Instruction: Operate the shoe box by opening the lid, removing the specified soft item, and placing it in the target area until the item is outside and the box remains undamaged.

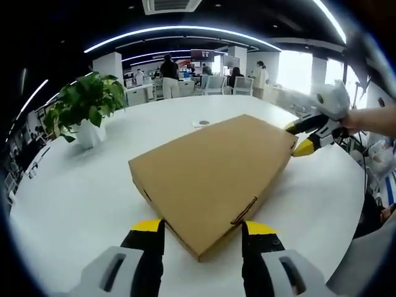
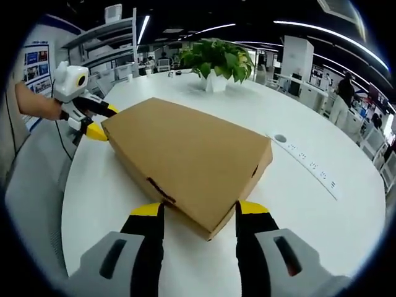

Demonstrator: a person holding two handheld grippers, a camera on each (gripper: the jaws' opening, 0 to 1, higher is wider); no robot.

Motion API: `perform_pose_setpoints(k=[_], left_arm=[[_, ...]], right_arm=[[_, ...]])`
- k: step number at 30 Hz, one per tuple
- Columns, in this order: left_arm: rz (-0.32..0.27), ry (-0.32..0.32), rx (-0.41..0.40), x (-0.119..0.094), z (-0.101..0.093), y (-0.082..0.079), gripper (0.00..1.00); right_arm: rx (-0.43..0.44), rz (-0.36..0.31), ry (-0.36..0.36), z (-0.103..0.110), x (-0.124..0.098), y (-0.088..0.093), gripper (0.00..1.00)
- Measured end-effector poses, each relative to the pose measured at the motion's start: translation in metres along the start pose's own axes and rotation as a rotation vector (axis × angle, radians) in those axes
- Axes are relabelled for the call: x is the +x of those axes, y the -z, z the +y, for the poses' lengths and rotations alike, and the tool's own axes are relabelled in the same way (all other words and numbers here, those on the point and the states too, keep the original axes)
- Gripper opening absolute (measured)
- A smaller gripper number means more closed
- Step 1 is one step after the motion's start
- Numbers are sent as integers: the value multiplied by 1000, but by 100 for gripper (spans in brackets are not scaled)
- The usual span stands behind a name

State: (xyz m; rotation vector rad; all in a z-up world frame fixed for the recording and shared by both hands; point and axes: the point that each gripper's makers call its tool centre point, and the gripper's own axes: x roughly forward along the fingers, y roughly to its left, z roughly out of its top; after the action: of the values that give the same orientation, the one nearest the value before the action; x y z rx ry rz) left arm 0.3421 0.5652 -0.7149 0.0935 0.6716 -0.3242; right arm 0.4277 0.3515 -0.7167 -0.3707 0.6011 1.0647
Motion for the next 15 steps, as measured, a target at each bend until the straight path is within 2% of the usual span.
perform_pose_setpoints(k=[15], left_arm=[[58, 63, 42, -13, 17, 12, 49]], right_arm=[[69, -1, 78, 33, 2, 0, 42]])
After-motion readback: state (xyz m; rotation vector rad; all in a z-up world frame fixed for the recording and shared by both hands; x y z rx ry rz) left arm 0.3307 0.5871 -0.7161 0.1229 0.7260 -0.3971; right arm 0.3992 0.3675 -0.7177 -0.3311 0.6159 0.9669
